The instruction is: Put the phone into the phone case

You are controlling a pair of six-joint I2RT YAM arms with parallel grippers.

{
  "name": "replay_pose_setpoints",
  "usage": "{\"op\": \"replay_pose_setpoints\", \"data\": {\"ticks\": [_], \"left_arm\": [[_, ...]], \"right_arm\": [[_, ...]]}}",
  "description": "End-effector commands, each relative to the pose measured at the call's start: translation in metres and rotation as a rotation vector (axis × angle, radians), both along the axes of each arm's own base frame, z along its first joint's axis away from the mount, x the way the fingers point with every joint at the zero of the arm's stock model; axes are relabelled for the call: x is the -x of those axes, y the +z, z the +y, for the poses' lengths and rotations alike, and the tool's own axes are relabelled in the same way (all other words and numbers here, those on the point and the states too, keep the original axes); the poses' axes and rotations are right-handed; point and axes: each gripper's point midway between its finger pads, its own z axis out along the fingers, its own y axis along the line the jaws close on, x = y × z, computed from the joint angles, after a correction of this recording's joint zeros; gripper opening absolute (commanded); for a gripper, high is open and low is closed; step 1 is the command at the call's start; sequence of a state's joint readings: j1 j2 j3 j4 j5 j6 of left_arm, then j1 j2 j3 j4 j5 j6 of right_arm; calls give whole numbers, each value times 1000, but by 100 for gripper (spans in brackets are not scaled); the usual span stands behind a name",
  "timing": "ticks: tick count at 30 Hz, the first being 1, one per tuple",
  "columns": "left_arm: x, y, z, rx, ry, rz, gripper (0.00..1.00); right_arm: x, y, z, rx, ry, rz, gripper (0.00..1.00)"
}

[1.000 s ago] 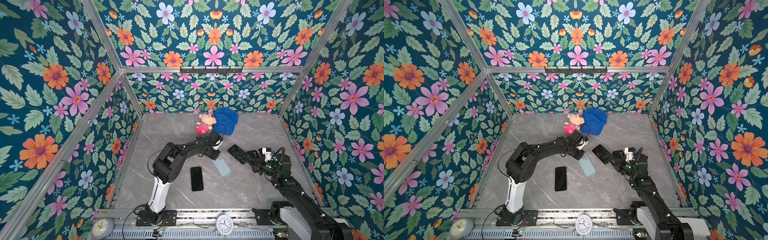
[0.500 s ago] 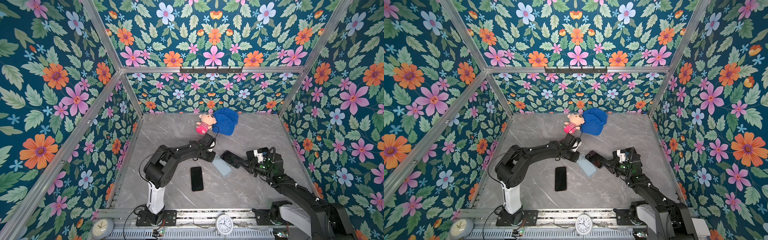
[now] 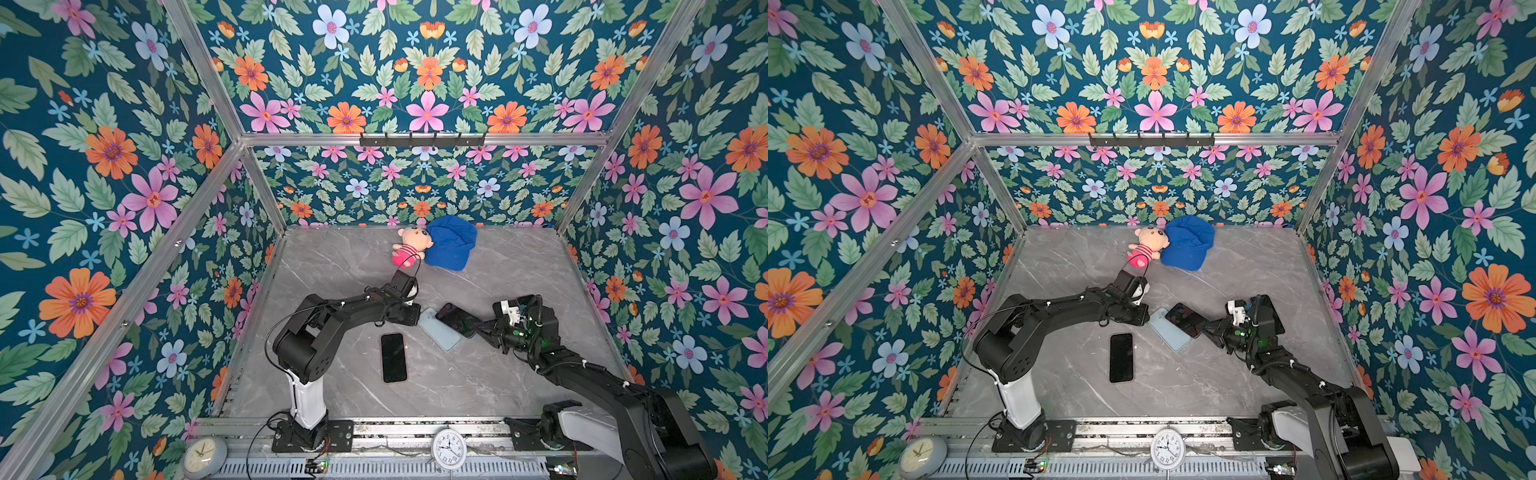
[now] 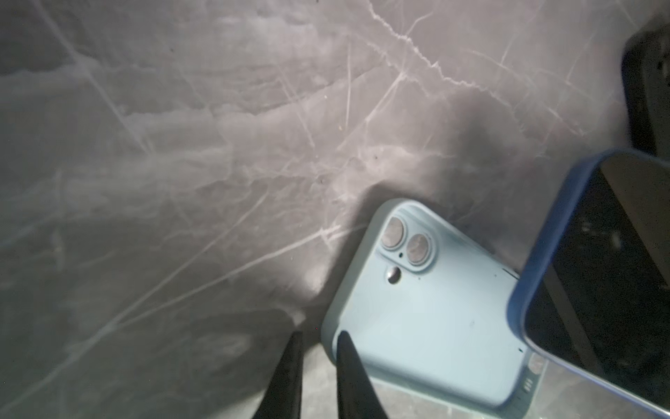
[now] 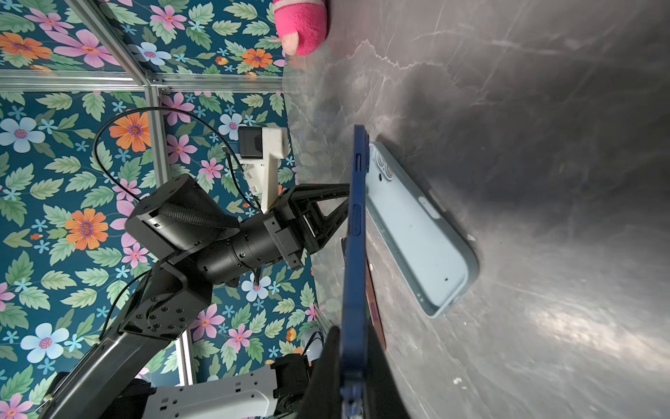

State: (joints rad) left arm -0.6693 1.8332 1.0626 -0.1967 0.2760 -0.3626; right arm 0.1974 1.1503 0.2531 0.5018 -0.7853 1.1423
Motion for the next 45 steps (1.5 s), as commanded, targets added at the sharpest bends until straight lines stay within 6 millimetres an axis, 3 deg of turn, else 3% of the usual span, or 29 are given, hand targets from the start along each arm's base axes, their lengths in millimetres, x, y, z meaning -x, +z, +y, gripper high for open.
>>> {"op": "replay_pose_setpoints", "data": {"ticks": [1,7,20,27,37,45], "left_arm": [[3,6,-2,35,19,2,21],[8,13,1,95,65,4,22],[-18,32,3,250,146,18,36],[-23,30,-3,278,143,29,40],[-21,26,-3,287,144,34,43],[-20,26,-4,313,154,35,50]], "right_arm": [[-4,12,8,-27,15,-56,0],[-6,9,14,-24,22,-71,0],[-18,-4,28,-125,5,-40,0],[-14,-5,39,-122,18,-34,0],[0,-5,36,-54,5,-19,0],[5,-14,40,-78,5,0,0]]}}
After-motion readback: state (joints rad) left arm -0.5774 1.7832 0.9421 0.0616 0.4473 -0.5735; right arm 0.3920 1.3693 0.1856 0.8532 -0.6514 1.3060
